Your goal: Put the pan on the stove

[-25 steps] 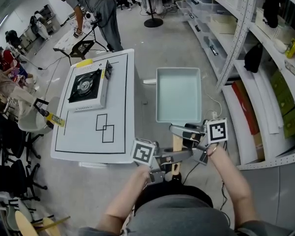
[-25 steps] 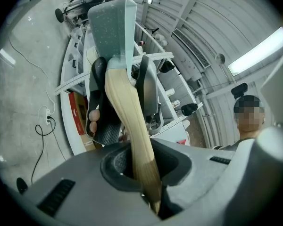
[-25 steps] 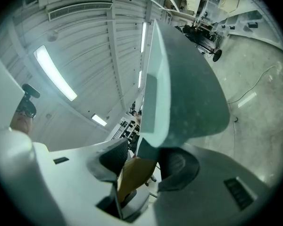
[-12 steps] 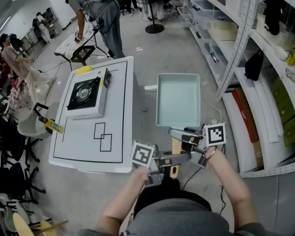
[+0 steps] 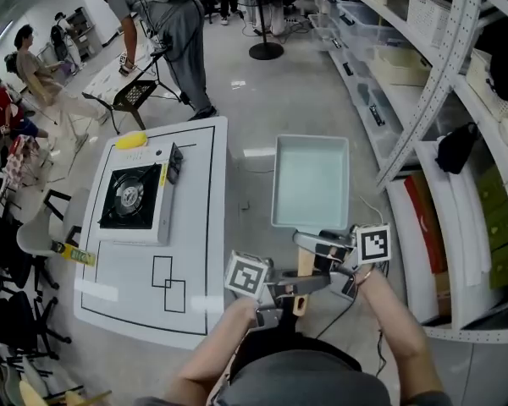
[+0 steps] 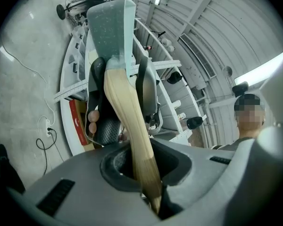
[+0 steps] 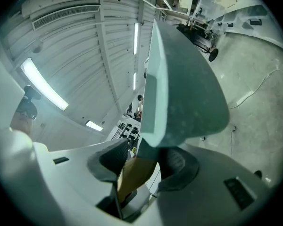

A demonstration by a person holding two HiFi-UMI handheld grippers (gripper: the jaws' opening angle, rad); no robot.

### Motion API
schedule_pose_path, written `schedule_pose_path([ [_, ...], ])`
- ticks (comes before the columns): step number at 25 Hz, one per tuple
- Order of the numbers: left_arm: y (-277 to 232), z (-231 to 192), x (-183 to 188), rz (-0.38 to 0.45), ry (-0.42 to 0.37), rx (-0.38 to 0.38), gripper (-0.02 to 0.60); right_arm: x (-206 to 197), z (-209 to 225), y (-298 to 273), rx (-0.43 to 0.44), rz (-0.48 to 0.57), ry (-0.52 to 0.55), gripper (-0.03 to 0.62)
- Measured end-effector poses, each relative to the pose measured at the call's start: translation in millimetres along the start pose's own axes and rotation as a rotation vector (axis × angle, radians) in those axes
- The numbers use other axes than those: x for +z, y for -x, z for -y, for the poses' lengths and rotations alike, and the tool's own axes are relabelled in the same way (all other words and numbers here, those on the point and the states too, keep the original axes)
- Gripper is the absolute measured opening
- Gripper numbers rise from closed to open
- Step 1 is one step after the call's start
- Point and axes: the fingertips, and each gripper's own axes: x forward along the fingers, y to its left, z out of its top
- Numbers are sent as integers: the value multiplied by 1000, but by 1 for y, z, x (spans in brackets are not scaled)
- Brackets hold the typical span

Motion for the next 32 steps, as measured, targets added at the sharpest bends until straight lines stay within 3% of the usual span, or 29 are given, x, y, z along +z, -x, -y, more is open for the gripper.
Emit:
schedule_pose_path([
  [11, 44, -41, 127, 75, -6, 13, 48, 96, 58, -80, 27, -74, -41, 182],
  [24, 52, -66, 205, 117, 12, 18, 48, 159, 95, -111, 37, -116, -53, 183],
  [32, 53, -86, 253, 199, 18, 75, 48, 197, 114, -128, 85, -192, -65, 183],
])
